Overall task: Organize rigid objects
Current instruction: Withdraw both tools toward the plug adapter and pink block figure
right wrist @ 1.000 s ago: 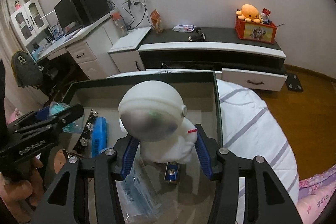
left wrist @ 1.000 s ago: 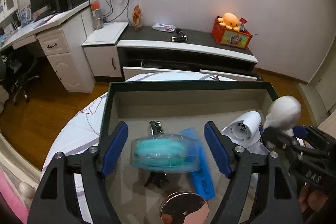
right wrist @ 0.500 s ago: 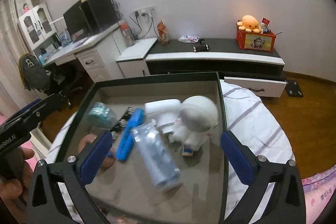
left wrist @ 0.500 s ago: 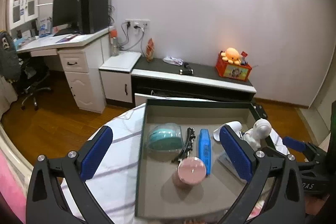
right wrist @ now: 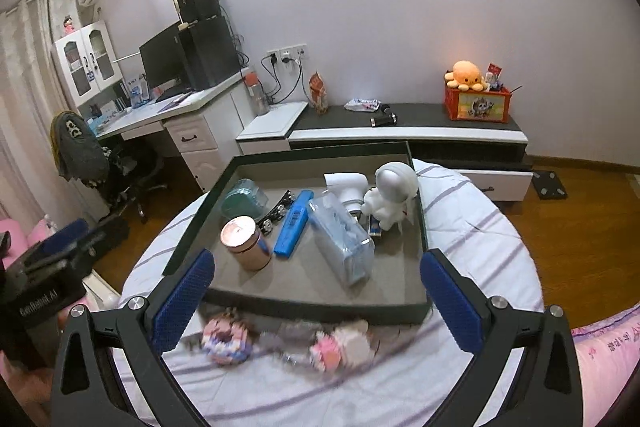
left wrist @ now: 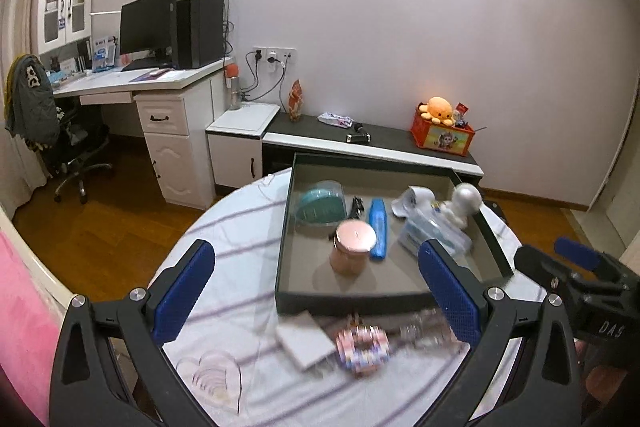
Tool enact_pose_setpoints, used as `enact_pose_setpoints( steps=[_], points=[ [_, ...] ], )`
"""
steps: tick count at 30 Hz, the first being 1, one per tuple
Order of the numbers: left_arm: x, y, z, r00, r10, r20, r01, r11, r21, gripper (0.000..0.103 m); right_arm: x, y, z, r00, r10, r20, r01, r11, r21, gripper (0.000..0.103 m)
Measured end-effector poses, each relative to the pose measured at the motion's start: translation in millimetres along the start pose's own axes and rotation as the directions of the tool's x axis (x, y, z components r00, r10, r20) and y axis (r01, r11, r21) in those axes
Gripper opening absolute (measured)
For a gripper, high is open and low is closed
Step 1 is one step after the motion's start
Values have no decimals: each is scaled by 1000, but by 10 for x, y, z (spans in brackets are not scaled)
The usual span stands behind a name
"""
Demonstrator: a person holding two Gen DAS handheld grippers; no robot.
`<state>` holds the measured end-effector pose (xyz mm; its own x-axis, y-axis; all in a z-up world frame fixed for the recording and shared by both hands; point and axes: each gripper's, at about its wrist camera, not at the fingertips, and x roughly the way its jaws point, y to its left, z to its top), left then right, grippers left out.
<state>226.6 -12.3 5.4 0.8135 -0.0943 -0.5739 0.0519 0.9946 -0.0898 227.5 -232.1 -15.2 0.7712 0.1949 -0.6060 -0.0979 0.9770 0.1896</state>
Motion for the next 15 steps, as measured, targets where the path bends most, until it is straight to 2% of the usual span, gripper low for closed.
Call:
enact_pose_setpoints(
  steps=[8,15],
  points=[
    [-332,-18,-333,1000,7,-19,-7,1000,-10,103,-328,85,-240,1000,11,15,-11,1000,-13,103],
    [-432,79,-562,998,18,-55,-21,999,-42,103,-513,29,-504,1000,14,8,-14,1000,23,103]
  ],
)
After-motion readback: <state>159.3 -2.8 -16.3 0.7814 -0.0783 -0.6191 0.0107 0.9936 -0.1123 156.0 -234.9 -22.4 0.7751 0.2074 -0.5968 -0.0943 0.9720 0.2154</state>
